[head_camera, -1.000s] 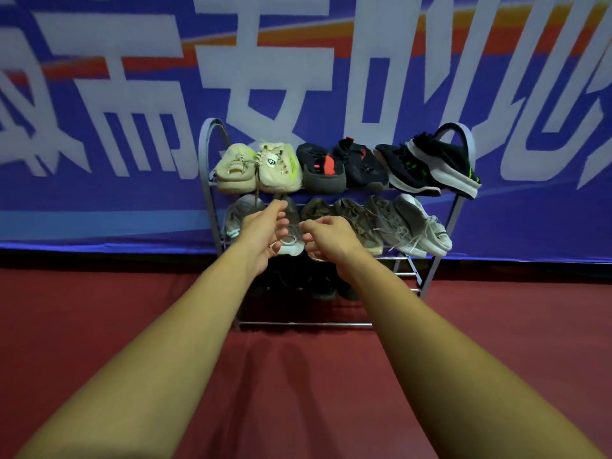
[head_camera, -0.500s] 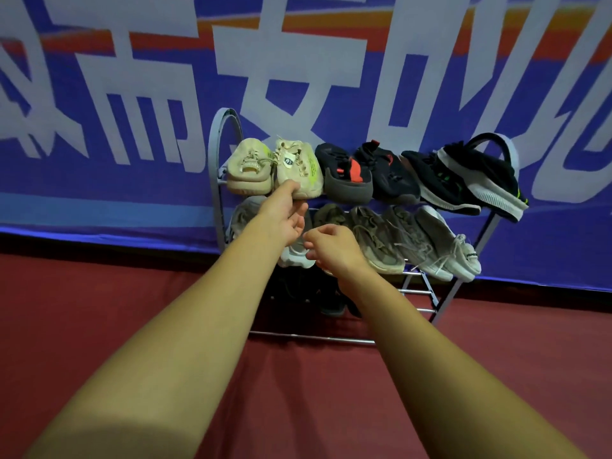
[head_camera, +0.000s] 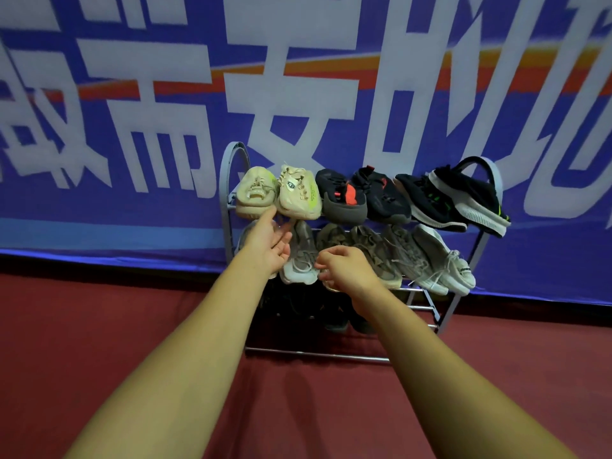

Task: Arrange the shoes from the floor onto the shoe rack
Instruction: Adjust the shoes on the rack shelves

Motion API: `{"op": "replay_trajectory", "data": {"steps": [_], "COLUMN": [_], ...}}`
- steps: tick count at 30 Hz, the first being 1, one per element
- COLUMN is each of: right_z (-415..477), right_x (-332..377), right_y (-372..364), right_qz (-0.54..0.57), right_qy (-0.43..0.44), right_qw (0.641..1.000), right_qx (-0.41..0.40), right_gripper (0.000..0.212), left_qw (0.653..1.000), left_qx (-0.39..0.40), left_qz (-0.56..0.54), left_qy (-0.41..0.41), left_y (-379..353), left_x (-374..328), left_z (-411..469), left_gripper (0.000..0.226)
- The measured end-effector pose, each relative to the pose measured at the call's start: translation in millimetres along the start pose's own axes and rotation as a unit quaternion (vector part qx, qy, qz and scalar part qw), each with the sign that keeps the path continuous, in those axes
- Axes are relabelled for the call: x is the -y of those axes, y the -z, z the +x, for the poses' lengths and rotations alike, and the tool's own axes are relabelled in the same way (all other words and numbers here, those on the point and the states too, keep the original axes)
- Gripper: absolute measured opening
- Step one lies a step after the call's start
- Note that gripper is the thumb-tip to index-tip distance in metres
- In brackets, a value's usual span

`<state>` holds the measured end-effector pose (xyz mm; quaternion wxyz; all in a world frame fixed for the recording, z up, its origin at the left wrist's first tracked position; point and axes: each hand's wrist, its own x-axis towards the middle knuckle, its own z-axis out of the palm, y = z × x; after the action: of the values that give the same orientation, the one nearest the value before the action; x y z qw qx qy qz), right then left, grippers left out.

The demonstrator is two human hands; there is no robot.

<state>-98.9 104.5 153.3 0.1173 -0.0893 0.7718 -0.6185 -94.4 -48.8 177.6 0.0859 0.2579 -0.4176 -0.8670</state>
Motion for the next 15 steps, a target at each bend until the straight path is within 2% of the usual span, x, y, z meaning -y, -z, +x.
{"op": "replay_trajectory", "data": {"steps": [3,7,10,15], "right_z": [-10,-16,-10,15], "right_x": [0,2,10,31], "right_y": [-10,-19,-27,-45], "right_qz": [-0.008,-0.007,0.013,0.074], "right_qy": [0.005,0.063,0.111,0.112], "right_qw": [1.000,0.997,0.992,0.988], "right_qx": [0.023,0.043,0.052,-0.073], "right_gripper": [0.010,0.042,0.053,0.028], "left_qw": [0.996,0.995,0.996,0.996], "left_qx": [-0.049,-0.053,-0.040,-0.055], "left_qz": [-0.064,-0.073,-0.063,0.014], "left_qy": [-0.025,-0.041,-0.039,-0.064], "left_y": [14,22,22,27], "left_x": [-12,-22,-24,-28], "left_z": [6,15,19,26], "left_gripper": [0.037,0.035,0.035,0.037]}}
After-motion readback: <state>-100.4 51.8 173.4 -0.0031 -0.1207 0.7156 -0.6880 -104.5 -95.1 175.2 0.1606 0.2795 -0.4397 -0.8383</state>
